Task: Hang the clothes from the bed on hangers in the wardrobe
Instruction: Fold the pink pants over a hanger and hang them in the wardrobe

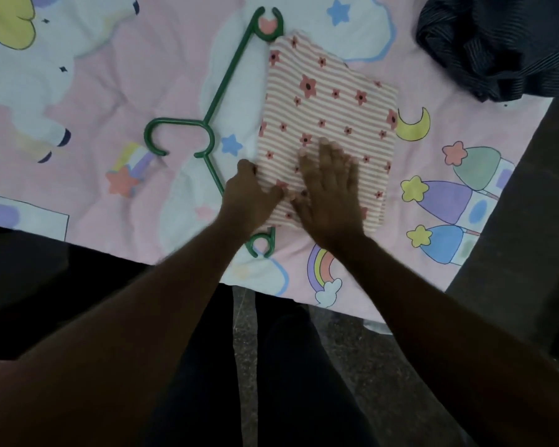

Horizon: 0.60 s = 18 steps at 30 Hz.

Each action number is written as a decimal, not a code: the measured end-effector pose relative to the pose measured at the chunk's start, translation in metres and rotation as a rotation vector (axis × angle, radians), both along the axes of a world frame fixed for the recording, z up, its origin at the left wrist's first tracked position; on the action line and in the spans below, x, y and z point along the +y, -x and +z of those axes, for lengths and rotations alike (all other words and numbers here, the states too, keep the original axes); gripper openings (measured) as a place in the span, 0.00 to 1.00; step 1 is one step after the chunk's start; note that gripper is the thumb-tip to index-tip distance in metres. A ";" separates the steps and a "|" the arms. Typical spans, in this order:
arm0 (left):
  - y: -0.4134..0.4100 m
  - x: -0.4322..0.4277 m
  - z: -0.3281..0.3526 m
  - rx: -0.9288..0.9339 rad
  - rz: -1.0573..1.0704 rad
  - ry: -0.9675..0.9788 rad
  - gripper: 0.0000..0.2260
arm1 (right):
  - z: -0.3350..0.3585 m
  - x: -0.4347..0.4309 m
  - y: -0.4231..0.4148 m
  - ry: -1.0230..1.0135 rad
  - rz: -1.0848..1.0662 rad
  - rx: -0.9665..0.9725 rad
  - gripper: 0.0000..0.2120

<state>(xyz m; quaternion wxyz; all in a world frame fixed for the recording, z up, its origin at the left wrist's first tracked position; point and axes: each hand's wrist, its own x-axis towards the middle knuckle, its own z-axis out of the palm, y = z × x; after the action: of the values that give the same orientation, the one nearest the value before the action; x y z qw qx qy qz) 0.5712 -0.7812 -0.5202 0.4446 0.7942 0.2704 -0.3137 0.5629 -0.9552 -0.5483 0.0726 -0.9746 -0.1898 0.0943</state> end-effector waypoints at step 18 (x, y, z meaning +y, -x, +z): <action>0.010 0.072 -0.003 0.123 0.249 -0.121 0.20 | 0.019 0.044 -0.073 -0.082 0.191 0.100 0.32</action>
<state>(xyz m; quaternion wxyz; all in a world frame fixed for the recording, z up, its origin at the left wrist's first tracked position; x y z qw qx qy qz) 0.5614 -0.7091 -0.5231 0.4140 0.7592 0.4118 -0.2873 0.6355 -0.9114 -0.5296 0.1122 -0.9423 -0.2818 0.1415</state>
